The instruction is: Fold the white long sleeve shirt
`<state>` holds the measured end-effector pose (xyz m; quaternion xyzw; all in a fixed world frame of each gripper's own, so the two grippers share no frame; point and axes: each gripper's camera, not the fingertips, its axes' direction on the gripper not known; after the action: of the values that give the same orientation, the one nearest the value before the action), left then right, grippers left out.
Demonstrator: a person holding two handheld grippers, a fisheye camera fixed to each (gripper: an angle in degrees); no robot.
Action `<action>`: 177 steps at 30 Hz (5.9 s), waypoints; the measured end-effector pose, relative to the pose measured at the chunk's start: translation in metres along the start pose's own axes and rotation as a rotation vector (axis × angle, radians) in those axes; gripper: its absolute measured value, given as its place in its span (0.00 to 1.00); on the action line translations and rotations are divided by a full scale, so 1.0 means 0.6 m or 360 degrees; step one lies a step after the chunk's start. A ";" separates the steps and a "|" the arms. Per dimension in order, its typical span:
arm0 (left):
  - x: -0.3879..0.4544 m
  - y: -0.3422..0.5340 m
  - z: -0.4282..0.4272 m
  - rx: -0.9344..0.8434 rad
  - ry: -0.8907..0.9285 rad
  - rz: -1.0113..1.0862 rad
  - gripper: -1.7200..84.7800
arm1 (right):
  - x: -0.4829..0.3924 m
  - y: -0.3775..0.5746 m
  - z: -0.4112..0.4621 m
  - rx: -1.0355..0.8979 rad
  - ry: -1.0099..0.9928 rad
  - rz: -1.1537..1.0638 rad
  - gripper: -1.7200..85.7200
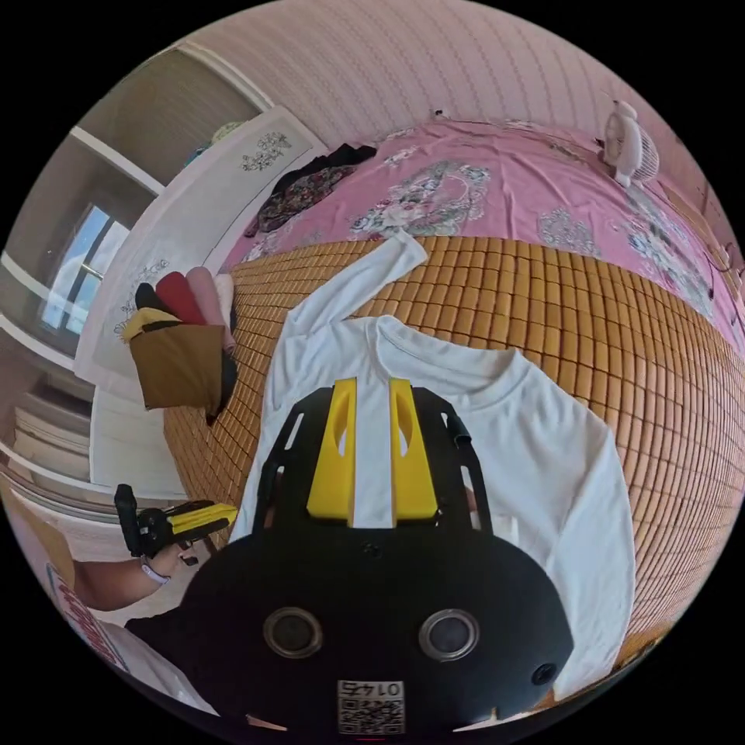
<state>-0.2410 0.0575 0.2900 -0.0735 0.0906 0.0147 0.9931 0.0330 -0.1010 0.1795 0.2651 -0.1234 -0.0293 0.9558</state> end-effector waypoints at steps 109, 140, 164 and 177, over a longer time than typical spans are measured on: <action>-0.271 -0.030 -0.260 0.0268 0.0007 -0.0074 0.08 | 0.097 0.159 -0.047 -0.0266 0.0547 0.0189 0.10; -0.226 -0.177 -0.169 0.0486 0.0037 -0.0186 0.04 | 0.231 0.042 -0.001 0.0077 0.0542 0.0056 0.02; -0.161 0.424 -0.187 0.0313 0.0283 0.0316 0.07 | 0.108 0.792 -0.087 0.0040 0.0351 0.0468 0.08; -0.449 0.618 -0.290 0.1022 0.0040 -0.0676 0.03 | -0.097 0.884 -0.048 0.0263 0.0402 0.0125 0.07</action>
<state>-0.5522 0.3941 0.1166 0.2240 0.0855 -0.2215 0.9452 -0.0210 0.3751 0.4156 0.3395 -0.0145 0.0517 0.9391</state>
